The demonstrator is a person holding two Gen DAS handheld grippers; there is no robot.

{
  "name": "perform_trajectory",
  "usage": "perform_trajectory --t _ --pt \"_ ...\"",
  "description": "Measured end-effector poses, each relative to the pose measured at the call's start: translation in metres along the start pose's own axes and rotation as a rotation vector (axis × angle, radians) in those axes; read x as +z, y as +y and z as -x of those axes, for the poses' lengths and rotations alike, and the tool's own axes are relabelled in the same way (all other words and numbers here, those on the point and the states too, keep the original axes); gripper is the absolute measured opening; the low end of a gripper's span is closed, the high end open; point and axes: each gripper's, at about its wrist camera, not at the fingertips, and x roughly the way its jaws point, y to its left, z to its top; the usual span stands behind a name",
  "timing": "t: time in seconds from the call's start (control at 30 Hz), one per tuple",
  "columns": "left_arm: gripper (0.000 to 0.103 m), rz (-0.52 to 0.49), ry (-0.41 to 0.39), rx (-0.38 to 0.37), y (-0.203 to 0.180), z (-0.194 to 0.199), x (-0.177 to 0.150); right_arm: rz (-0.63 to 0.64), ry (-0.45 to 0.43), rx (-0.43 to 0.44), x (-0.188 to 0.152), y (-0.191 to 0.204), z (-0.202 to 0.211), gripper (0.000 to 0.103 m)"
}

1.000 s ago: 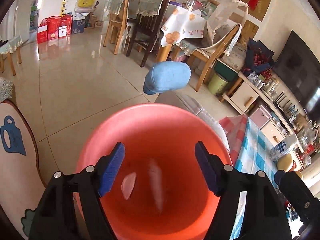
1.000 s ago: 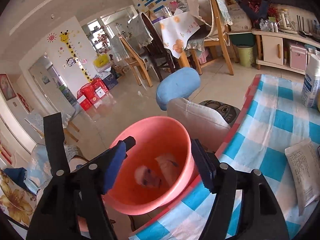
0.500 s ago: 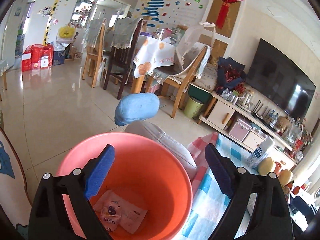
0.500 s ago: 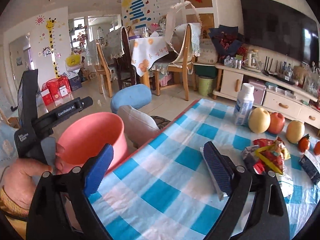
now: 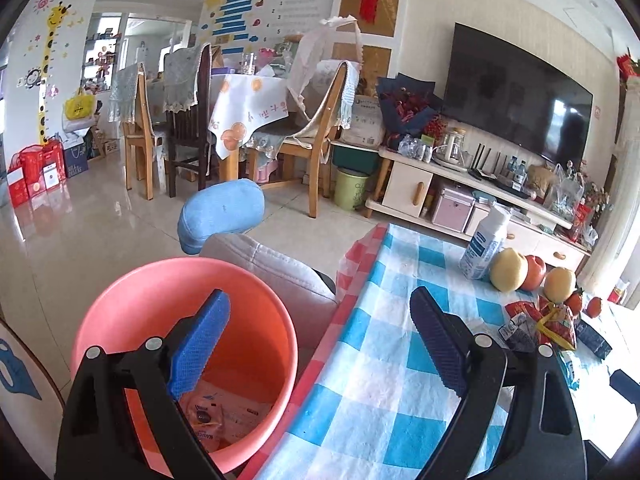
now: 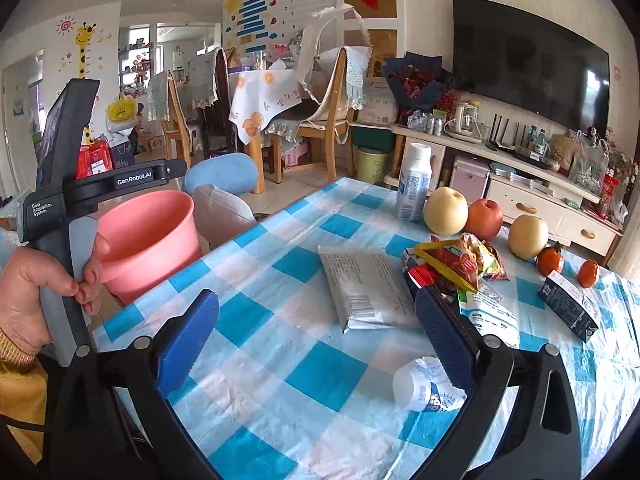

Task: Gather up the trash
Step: 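Move both tools back over the table toward the snack bags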

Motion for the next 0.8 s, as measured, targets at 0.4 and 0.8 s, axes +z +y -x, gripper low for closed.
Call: perform_trajectory --t 0.4,0.8 --pt "0.091 -0.134 0.046 -0.062 -0.058 -0.005 -0.022 -0.045 0.055 -0.004 -0.022 -0.032 0.009 0.099" --pt "0.091 -0.287 0.092 -0.136 -0.115 -0.003 -0.045 -0.099 0.068 -0.047 -0.037 -0.08 0.027 0.099"
